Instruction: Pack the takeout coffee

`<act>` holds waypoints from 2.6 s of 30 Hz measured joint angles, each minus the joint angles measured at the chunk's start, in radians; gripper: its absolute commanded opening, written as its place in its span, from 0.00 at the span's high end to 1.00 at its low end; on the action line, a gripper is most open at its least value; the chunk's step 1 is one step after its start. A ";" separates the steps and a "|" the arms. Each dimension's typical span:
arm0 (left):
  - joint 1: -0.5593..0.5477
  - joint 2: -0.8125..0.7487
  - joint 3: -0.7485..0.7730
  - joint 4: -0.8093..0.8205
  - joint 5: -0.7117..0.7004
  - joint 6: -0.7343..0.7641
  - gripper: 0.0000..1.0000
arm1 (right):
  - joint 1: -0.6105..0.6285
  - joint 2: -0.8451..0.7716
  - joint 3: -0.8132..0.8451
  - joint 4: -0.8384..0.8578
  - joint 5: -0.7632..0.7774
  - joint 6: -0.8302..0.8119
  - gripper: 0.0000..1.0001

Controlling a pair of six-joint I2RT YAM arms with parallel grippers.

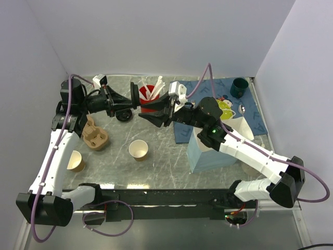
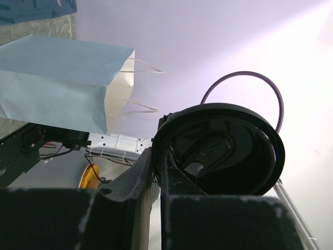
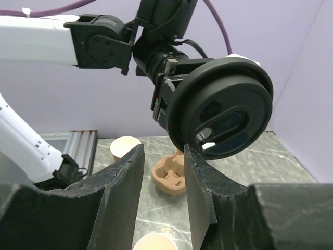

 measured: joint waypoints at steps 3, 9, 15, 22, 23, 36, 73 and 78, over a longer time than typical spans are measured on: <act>0.001 -0.008 0.000 0.006 0.000 -0.008 0.88 | 0.003 0.000 0.000 0.006 0.008 -0.018 0.56; 0.003 -0.024 0.000 0.006 -0.002 -0.008 0.87 | 0.006 0.000 0.000 0.004 0.028 -0.045 0.56; 0.002 -0.029 0.000 0.003 0.000 -0.004 0.87 | 0.007 0.000 0.004 0.000 0.050 -0.062 0.56; 0.002 -0.034 0.000 -0.009 0.000 -0.004 0.87 | 0.007 0.001 0.009 -0.004 0.047 -0.071 0.58; 0.002 -0.038 0.000 -0.010 -0.001 -0.005 0.87 | 0.007 0.002 0.012 -0.004 0.045 -0.071 0.58; -0.003 -0.060 -0.002 -0.026 -0.017 -0.011 0.77 | 0.019 0.040 0.056 0.010 0.014 -0.070 1.00; 0.201 0.161 0.112 -0.755 -1.225 0.615 0.03 | 0.135 0.581 0.736 -1.427 0.369 0.269 1.00; 0.204 0.121 0.083 -0.723 -1.278 0.646 0.03 | 0.172 0.732 0.921 -1.529 0.386 0.286 1.00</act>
